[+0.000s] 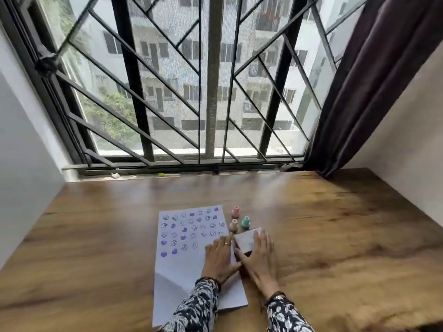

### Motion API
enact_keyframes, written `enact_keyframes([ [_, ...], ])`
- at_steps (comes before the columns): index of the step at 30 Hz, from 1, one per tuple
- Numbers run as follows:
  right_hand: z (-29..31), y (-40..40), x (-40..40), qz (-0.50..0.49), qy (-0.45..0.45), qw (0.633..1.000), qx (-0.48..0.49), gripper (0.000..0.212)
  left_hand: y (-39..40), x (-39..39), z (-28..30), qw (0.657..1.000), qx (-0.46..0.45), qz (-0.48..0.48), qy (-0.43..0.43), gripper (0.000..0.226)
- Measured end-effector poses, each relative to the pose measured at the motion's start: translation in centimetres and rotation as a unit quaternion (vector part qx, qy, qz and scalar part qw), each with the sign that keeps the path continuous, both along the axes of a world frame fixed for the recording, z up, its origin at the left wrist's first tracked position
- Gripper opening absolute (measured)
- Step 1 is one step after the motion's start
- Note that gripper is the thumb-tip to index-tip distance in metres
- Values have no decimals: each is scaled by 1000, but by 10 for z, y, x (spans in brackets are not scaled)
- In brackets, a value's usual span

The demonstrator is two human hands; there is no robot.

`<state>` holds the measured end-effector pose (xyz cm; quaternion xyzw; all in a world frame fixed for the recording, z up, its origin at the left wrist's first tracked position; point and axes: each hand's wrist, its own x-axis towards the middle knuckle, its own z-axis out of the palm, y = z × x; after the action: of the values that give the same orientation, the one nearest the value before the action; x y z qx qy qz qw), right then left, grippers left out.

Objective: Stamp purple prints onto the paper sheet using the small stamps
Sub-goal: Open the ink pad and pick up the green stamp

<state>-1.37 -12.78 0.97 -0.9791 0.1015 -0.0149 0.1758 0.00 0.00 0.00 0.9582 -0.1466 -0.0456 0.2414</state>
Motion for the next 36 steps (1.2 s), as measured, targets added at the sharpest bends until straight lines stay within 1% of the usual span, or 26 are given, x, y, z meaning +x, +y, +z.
enact_keyframes([
  [2,1,-1,3,-21,-20,999,39,83,-3,6,3,1000,5,11,3,78],
  [5,4,-3,6,-32,-28,998,55,75,-4,14,3,999,10,31,8,76],
  [10,6,-6,9,-21,-22,998,46,69,-6,16,-4,999,3,52,4,68],
  [11,7,-8,11,-16,-24,998,51,67,-6,16,-6,998,-3,57,4,68],
  [12,7,-11,14,-21,-28,996,83,62,-6,16,-8,998,-9,60,0,69],
  [13,11,-15,16,-39,-31,988,148,57,-6,17,-9,998,-11,62,-4,70],
  [14,15,-20,18,-65,-40,969,234,50,-6,17,-10,998,-10,63,-10,72],
  [15,18,-25,19,-95,-60,942,316,43,-6,17,-11,998,-5,62,-13,73],
  [16,18,-30,21,-129,-89,913,375,42,-6,18,-12,998,0,61,-15,74],
  [18,20,-43,28,-193,-125,876,424,47,-6,17,-14,998,8,62,-15,75],
  [19,21,-48,32,-219,-124,866,433,47,-6,17,-15,998,10,64,-15,75],
  [21,20,-59,43,-256,-115,858,430,39,-6,17,-16,998,13,66,-17,74],
  [23,16,-68,55,-271,-102,855,430,23,-6,17,-16,997,9,69,-19,72],
  [25,10,-76,63,-282,-96,848,438,16,-7,18,-16,997,3,72,-23,72],
  [29,1,-83,71,-316,-100,845,419,12,-7,19,-17,997,-5,75,-30,70],
  [30,3,-83,71,-321,-100,842,422,15,-7,19,-17,997,-6,74,-30,71],
  [32,8,-80,69,-334,-104,833,429,27,-7,19,-17,997,-6,72,-30,71],
  [33,11,-78,67,-339,-108,838,414,34,-7,19,-17,997,-8,71,-30,72],
  [34,13,-74,65,-336,-117,853,383,39,-7,19,-17,997,-11,69,-28,72],
  [35,15,-69,64,-317,-133,873,346,40,-6,19,-18,997,-17,66,-26,72],
  [36,19,-62,62,-275,-155,895,314,36,-6,19,-18,997,-24,64,-24,73],
])
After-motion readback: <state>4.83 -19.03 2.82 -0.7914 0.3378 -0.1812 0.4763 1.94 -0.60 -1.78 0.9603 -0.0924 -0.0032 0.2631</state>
